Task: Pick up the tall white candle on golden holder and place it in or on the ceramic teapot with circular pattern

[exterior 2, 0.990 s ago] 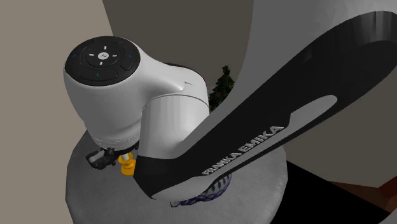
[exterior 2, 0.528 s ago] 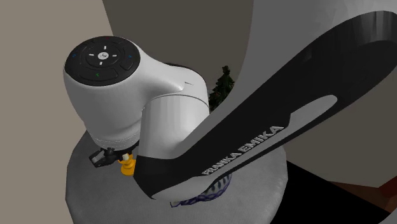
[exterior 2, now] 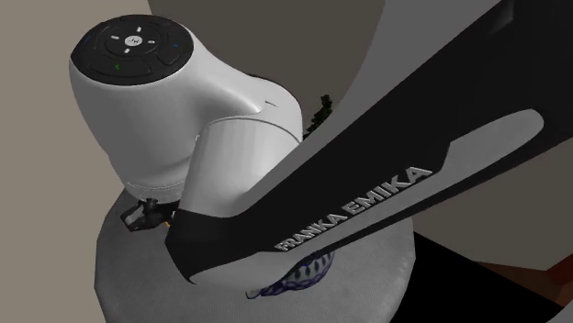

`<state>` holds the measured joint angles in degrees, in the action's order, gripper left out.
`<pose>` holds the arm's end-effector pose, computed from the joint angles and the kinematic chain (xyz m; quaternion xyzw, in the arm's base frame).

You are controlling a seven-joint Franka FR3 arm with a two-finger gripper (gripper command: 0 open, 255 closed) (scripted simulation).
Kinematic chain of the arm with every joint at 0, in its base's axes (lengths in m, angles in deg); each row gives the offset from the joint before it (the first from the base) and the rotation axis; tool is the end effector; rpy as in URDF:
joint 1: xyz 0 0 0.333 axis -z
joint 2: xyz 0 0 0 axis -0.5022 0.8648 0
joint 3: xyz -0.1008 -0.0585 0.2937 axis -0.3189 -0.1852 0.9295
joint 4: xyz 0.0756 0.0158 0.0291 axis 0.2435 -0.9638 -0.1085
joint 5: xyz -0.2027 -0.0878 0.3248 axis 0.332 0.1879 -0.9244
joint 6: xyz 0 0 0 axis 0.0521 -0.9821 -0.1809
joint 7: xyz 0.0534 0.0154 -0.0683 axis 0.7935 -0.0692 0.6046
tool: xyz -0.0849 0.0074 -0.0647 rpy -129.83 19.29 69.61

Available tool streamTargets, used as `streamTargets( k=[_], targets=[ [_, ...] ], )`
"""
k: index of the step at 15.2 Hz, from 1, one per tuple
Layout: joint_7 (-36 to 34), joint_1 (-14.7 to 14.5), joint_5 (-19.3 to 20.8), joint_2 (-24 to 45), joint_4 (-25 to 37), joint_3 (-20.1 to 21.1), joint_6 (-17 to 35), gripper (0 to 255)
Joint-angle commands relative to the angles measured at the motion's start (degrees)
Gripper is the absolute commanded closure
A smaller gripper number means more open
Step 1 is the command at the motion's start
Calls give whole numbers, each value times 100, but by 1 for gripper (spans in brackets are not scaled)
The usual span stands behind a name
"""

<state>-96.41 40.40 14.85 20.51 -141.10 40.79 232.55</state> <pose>0.4883 0.1384 0.3422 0.9748 -0.0594 0.2142 0.0187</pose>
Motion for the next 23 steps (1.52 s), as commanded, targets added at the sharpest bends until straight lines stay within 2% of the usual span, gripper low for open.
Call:
streamTargets(
  k=[1,11,23],
  targets=[
    [256,-28,-306,-142,21,6,-128,255],
    [1073,-239,-1266,-725,245,-104,-827,255],
    [1599,-416,-1828,-1216,728,-266,-1742,255]
  ],
)
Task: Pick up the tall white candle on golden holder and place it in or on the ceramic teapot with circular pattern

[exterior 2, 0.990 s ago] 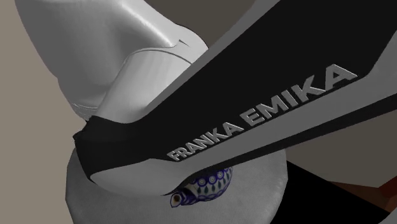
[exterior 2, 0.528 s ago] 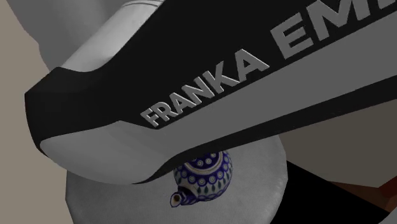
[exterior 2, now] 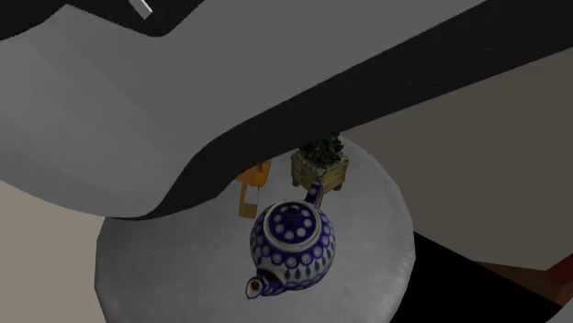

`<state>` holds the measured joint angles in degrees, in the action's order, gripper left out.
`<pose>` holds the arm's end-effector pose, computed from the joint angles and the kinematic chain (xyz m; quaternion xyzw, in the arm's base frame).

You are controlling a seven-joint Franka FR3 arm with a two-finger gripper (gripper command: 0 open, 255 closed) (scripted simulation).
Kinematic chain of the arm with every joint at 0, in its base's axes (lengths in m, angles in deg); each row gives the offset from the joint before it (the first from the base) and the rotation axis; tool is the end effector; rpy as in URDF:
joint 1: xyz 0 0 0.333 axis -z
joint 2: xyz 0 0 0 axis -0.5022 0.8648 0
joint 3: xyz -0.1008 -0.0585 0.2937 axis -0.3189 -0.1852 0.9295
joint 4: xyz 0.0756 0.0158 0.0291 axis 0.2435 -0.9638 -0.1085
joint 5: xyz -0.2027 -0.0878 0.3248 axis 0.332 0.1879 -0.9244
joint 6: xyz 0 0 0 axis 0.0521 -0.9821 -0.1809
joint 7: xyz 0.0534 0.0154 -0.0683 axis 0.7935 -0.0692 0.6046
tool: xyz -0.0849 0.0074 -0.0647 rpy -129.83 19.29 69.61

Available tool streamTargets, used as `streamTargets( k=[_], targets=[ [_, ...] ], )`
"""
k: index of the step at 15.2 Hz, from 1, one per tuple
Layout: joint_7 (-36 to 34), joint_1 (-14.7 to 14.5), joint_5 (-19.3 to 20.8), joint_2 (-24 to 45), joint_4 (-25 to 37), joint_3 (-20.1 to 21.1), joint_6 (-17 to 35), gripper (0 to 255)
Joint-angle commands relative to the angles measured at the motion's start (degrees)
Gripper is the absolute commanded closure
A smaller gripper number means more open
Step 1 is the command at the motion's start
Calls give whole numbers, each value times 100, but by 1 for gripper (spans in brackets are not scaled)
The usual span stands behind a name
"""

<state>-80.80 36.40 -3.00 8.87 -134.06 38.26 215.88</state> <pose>0.4897 0.1380 0.4646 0.9748 -0.0597 0.2142 0.0184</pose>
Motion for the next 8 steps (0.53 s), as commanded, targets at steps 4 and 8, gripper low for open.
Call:
streamTargets(
  k=[4,8],
  targets=[
    [154,-51,-152,-168,228,-57,-383,255],
    [252,-76,-237,-262,450,-95,-690,255]
  ],
)
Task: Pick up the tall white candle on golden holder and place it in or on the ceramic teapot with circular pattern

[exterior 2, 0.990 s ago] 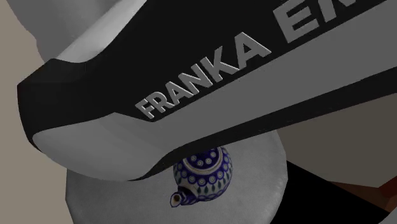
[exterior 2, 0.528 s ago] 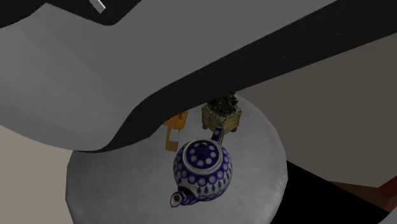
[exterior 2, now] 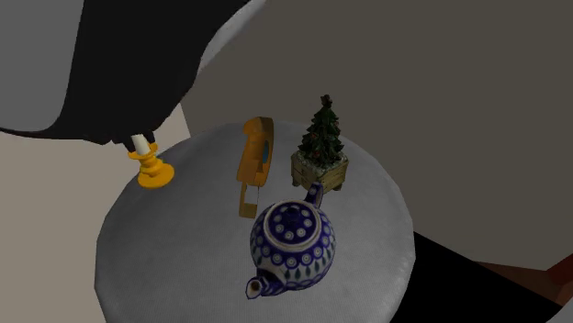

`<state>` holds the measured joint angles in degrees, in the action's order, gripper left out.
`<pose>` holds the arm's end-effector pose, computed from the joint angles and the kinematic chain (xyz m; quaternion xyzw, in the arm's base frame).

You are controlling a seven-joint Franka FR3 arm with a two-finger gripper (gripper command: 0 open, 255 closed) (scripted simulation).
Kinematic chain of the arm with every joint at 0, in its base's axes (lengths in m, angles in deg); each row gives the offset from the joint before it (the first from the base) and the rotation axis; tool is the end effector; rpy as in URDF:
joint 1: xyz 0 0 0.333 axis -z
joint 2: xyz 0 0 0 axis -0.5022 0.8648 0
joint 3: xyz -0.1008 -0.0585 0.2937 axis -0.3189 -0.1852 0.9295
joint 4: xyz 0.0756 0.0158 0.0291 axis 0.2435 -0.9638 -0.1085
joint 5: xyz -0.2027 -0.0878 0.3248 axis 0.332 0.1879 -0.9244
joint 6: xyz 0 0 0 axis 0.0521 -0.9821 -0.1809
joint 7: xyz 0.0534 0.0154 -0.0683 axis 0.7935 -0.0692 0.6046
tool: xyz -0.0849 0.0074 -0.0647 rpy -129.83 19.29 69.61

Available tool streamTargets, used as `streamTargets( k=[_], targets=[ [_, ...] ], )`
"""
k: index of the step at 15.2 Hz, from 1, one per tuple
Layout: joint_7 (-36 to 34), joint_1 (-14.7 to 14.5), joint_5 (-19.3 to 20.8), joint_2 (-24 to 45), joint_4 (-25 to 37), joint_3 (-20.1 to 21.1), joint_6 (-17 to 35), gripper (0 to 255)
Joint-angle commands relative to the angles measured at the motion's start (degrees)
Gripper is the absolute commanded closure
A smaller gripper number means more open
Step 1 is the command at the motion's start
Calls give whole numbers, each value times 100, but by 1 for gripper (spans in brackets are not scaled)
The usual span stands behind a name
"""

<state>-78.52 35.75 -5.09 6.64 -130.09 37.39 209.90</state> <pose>0.4895 0.1376 0.5057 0.9748 -0.0595 0.2141 0.0184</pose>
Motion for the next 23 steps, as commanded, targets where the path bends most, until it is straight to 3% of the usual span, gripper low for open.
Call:
streamTargets(
  k=[1,6,14,22,23],
  targets=[
    [46,-16,-46,-59,111,-17,-169,255],
    [129,-33,-110,-130,370,-50,-491,255],
    [874,-336,-659,-2025,-1226,-689,-724,255],
    [1461,-514,-705,-4094,-2447,-1334,-1565,255],
    [1455,-518,-707,-4101,-2527,-1329,-1492,255]
  ],
)
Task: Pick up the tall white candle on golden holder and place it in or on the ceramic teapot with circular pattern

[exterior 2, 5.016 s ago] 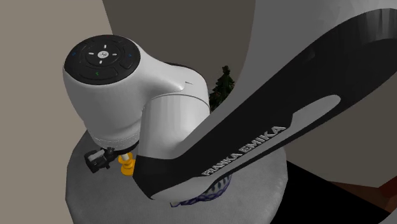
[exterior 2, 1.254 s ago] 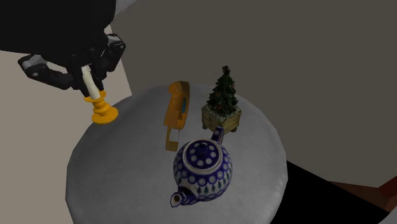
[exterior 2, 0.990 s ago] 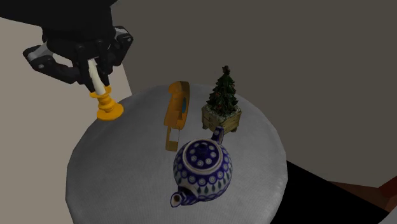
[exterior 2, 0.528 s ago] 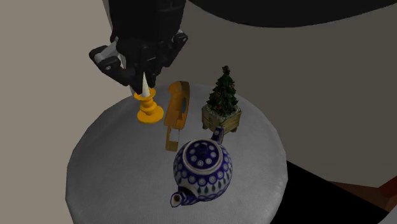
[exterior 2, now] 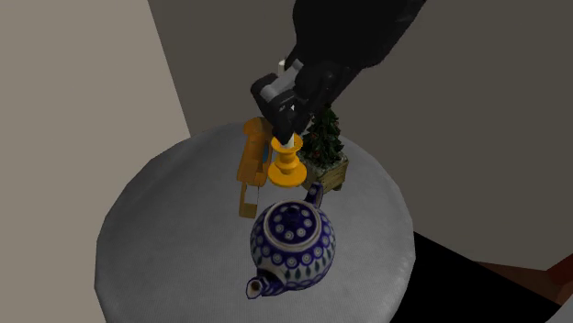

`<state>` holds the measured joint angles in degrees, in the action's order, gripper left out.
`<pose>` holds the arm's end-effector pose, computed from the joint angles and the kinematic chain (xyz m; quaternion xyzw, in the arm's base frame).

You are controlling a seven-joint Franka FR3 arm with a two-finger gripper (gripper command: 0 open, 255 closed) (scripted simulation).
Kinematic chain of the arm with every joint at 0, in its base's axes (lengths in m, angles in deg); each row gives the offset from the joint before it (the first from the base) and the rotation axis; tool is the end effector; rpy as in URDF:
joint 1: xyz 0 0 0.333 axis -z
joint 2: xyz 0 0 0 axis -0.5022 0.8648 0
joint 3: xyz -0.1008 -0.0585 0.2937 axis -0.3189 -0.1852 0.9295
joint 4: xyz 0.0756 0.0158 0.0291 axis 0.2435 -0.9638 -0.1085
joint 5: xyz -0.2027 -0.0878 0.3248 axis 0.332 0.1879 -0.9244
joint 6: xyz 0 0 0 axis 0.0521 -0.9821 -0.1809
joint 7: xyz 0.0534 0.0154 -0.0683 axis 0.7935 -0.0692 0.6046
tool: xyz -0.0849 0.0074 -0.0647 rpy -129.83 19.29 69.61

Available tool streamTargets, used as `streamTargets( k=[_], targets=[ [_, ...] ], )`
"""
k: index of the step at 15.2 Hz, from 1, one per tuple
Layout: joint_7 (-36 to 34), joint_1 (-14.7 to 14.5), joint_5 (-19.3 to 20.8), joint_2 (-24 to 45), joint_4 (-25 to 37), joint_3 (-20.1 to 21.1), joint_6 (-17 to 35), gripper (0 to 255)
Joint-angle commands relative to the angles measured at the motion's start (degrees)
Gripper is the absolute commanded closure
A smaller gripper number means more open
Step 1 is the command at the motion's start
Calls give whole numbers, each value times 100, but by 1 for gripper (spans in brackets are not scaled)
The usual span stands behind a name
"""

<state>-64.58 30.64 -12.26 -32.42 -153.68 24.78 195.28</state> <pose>0.3077 0.0450 0.5445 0.9748 -0.0598 0.2142 0.0190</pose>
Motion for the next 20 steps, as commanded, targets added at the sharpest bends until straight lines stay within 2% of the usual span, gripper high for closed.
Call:
streamTargets(
  k=[1,13,20],
  targets=[
    [55,-10,7,-200,-247,-61,43,255],
    [-27,-46,-35,-134,-1165,30,1024,255],
    [-27,-46,-35,-134,-1165,30,1024,255]
  ],
)
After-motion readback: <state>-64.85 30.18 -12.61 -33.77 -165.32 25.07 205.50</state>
